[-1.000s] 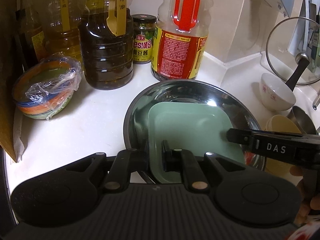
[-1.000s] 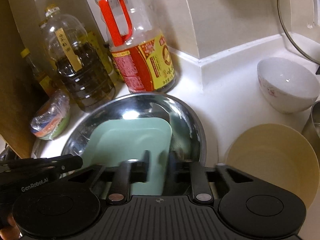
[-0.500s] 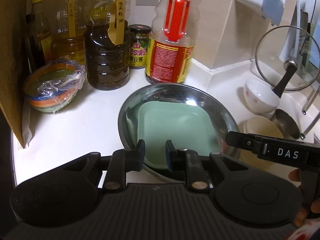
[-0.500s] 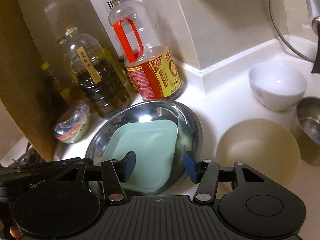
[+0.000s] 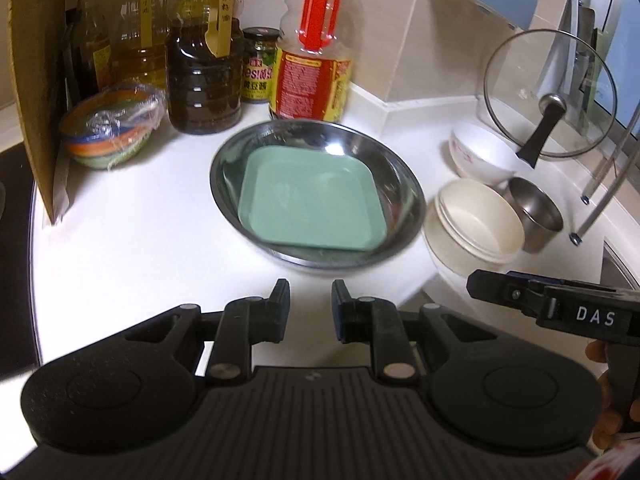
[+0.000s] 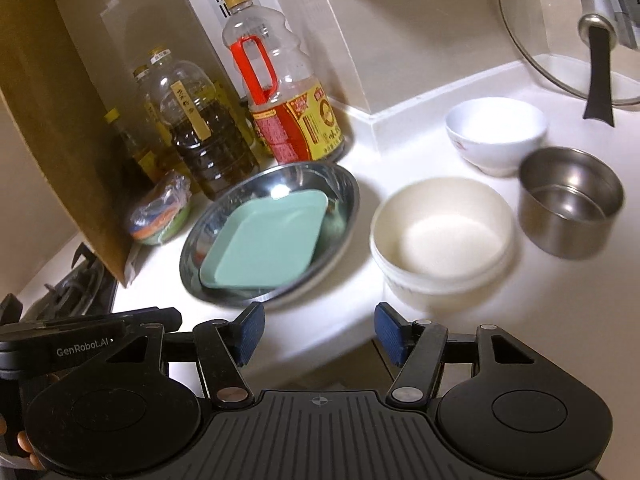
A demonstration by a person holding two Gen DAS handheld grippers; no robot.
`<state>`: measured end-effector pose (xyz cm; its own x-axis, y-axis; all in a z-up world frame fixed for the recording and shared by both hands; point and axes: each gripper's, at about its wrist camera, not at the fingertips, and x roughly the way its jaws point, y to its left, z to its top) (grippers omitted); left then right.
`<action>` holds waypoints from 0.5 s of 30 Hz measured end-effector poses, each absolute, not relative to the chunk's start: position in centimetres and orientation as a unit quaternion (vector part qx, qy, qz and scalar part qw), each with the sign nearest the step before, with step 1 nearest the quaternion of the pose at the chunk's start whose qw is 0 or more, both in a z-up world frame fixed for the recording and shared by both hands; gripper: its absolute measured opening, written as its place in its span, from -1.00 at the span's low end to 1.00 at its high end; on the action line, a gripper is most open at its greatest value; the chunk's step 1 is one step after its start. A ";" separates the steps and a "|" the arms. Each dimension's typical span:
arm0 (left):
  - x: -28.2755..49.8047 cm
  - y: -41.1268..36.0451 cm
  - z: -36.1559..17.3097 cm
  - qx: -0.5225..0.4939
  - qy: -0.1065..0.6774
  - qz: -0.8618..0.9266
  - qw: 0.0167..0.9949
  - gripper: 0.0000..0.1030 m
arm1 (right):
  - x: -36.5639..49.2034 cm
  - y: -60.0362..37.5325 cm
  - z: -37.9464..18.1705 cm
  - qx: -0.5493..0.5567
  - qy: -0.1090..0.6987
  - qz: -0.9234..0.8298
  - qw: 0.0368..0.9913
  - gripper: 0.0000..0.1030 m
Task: Organize plates and bowls
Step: 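Open both grippers and pull them back from the stacked dishes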
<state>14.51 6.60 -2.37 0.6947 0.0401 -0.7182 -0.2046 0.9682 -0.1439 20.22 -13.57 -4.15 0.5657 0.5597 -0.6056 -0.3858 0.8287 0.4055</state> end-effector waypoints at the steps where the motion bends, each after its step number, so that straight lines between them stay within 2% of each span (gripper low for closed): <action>1: 14.1 6.3 -2.4 -0.108 0.386 0.067 0.914 -0.63 | 19.8 -14.0 -4.2 0.113 0.382 0.270 0.877 0.19; 15: 10.0 1.0 -2.8 -0.111 0.392 0.061 0.911 -0.63 | 14.7 -19.4 -4.3 0.113 0.389 0.257 0.877 0.19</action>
